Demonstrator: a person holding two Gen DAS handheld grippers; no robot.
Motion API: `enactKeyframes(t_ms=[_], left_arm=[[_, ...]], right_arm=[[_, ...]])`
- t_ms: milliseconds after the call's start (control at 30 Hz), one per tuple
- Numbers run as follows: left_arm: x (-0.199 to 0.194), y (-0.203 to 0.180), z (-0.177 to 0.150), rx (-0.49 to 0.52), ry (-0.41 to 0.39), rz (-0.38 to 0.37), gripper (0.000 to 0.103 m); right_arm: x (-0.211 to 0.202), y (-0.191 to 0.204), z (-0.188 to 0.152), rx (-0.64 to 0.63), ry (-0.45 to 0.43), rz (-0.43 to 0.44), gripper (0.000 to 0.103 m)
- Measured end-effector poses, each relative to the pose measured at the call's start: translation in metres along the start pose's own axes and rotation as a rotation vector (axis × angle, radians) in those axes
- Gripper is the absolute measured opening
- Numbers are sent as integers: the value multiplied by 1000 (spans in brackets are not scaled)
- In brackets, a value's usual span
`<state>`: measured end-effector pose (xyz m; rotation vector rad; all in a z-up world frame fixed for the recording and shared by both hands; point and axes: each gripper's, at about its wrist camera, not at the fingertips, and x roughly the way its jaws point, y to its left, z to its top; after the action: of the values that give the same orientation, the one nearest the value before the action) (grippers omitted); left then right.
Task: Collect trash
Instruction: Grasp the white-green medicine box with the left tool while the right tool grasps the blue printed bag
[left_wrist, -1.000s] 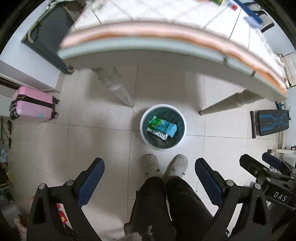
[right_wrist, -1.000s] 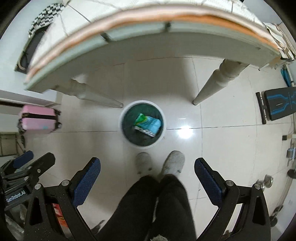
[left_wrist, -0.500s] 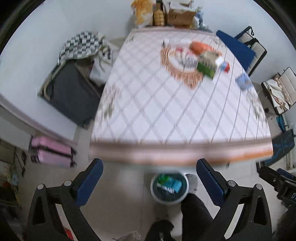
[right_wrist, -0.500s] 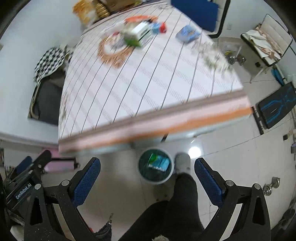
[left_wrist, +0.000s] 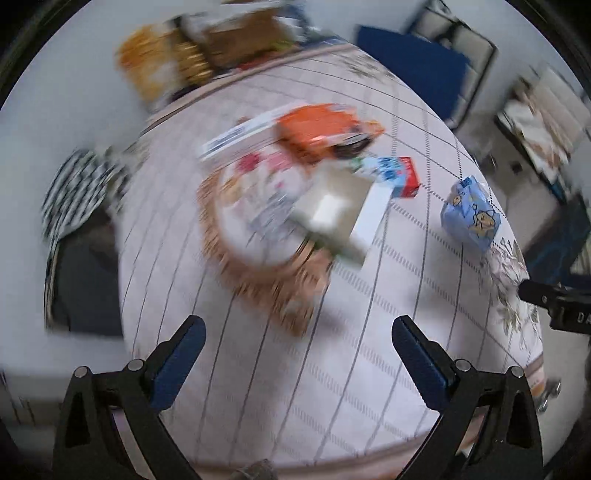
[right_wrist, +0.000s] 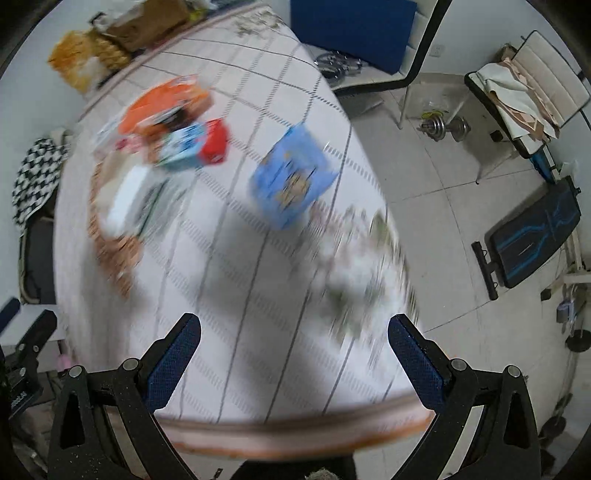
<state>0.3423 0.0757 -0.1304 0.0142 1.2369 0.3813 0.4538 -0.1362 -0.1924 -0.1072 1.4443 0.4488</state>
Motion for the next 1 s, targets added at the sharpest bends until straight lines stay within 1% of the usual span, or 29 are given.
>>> enactKeyframes(t_ms=[100,167,267,333,467,533,600,633,667,700,733,767,800,833,900,1000], left_arm=[[29,-18,43,107,44,-8,103],[49,-26,64,177,83,-13,103],[72,-36,82,248,125,-26,103],[88,-41,91,291,165,-54,103],[116,-52,98,347,236,-80,102],[125,-54,100,351,258,-93,102],[129,-53,99,333,263,-109,91],[129,-51,98,316,261,-117,91],[126,-49,98,297,251,-125,89],[124,-47,97,279,246,-133,89],[122,-46,95,260,244,-138,88],[120,-44,94,236,242,-135,88],[117,-40,92,209,237,-133,88],[113,-37,89,179,230,-130,88],[107,-30,80,124,220,-126,88],[96,-22,65,54,210,-124,87]], right_arm=[[31,-8,44,-14,48,-4,102],[46,-9,62,-26,66,-8,102],[68,-11,89,-31,98,1,102],[82,-10,102,-33,114,13,102],[100,-7,118,-33,130,21,102],[106,-5,123,-31,133,17,99],[108,-3,125,-33,130,27,83],[109,-3,125,-34,127,25,77],[107,-2,124,-36,116,26,63],[106,0,123,-39,110,22,57],[103,3,121,-48,98,1,54],[102,5,120,-55,89,-6,34],[102,6,119,-59,86,-11,29],[100,8,116,-62,81,-11,28],[97,11,113,-70,62,-8,20],[89,20,107,-82,42,1,15]])
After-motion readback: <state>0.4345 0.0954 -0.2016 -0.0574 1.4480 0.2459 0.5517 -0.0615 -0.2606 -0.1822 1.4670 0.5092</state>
